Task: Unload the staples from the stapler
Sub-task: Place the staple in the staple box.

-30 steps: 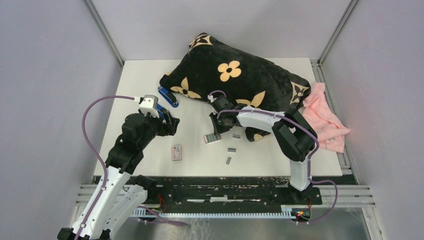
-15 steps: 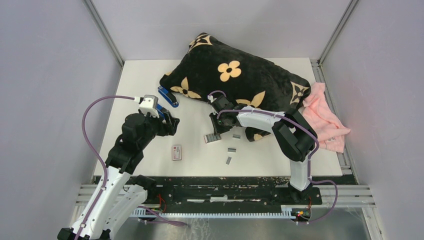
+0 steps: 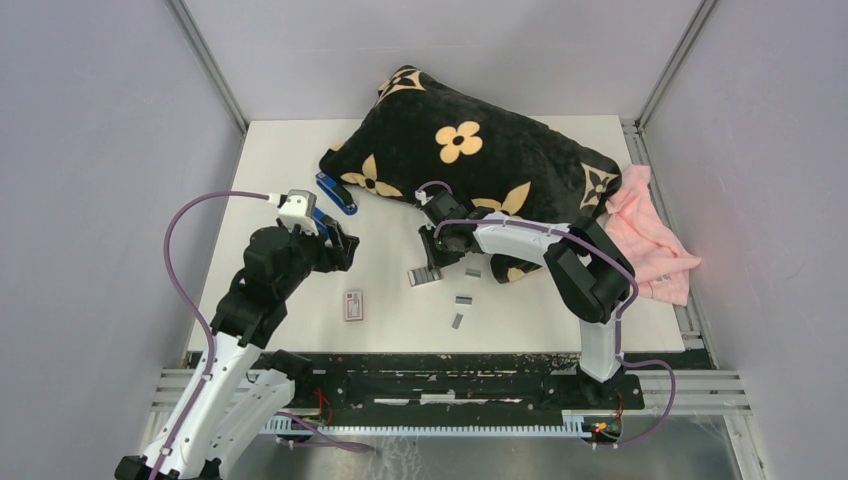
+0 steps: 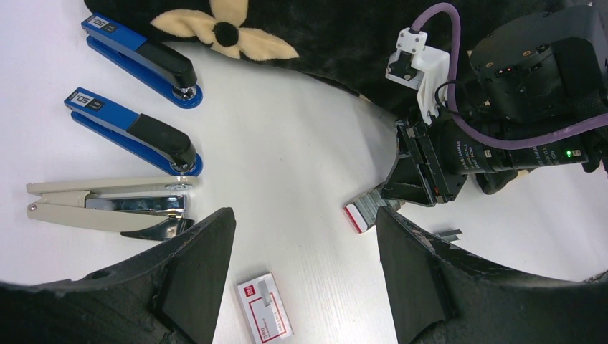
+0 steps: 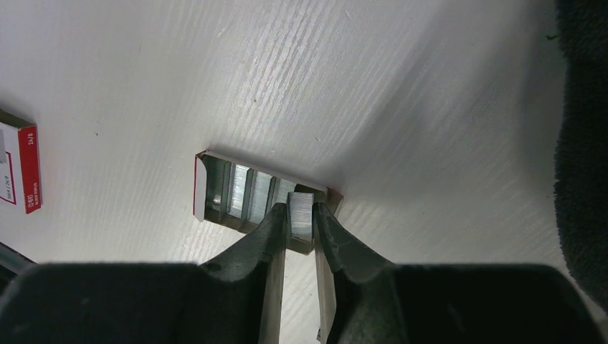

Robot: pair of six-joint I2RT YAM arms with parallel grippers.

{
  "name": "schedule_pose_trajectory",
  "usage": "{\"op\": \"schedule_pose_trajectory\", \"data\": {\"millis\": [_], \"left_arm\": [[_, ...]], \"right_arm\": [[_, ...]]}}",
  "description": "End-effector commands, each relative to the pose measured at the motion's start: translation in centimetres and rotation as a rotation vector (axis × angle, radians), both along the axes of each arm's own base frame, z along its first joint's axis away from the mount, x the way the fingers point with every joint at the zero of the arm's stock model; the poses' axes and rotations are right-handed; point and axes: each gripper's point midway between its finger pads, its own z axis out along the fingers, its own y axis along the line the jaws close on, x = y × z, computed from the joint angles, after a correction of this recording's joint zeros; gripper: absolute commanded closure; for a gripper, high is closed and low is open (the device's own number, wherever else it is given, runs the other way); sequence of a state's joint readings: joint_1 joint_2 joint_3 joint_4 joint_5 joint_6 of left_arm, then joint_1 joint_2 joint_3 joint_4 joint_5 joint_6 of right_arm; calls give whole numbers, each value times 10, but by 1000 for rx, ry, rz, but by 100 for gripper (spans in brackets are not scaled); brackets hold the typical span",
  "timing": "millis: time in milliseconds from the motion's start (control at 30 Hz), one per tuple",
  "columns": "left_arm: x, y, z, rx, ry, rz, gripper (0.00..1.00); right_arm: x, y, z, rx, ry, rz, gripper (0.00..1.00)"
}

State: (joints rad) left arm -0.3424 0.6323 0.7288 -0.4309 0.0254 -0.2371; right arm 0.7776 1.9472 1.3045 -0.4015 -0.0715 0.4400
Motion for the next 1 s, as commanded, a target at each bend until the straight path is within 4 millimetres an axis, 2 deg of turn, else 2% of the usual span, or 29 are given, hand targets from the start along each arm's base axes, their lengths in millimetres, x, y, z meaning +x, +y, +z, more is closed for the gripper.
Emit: {"op": "schedule_pose_trajectory", "data": {"millis": [0,467,967], "left_arm": [[7,3,14,24,-79,-2,21],[7,3,14,24,-78,-2,21],[7,4,14,26,-80,1,21]], "right_arm": [[2,2,4,14,-6,4,74],[2,1,11,20,-9,7,73],[-2,-4,13,19,5,3,79]]}}
